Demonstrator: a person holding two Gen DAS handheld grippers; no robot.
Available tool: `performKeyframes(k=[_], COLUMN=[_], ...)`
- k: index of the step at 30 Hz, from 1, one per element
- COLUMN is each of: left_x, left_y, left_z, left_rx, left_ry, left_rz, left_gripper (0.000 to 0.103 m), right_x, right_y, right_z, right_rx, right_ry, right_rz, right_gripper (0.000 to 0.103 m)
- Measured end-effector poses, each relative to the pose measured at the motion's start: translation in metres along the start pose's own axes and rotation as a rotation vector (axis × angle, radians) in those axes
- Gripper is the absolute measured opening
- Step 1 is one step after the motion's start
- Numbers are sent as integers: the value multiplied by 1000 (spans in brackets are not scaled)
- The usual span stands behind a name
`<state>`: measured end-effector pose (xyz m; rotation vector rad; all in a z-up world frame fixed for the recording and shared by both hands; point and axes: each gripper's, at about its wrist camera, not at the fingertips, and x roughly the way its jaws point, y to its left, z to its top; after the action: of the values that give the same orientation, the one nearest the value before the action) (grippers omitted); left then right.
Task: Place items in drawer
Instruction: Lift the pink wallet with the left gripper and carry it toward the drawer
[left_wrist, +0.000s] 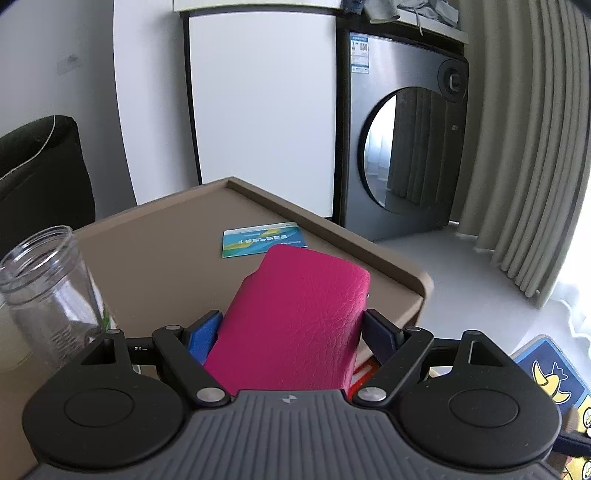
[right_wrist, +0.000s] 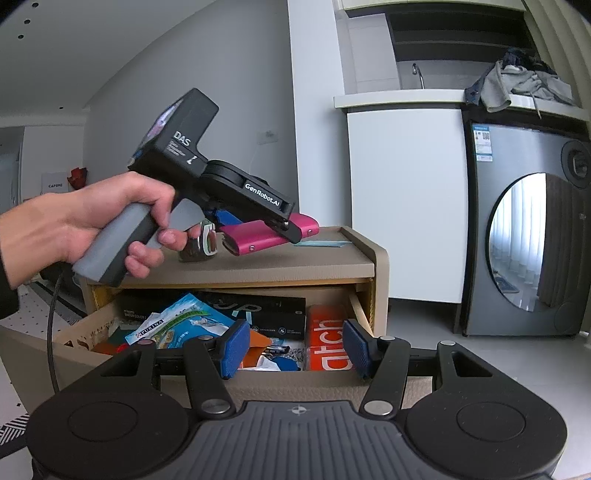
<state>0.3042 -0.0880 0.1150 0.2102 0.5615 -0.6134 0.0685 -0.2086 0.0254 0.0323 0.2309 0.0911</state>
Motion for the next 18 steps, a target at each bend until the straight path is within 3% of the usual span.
performKeyframes(k=[18], left_x=[-94], left_y=[-12], left_z=[-41], left_rx=[-93], left_ry=[-136], left_rz=[70], left_gripper=[84], right_x=[-23], right_y=[3], right_z=[6], right_rx=[-14], right_ry=[-30], right_rz=[-11], right_gripper=[60])
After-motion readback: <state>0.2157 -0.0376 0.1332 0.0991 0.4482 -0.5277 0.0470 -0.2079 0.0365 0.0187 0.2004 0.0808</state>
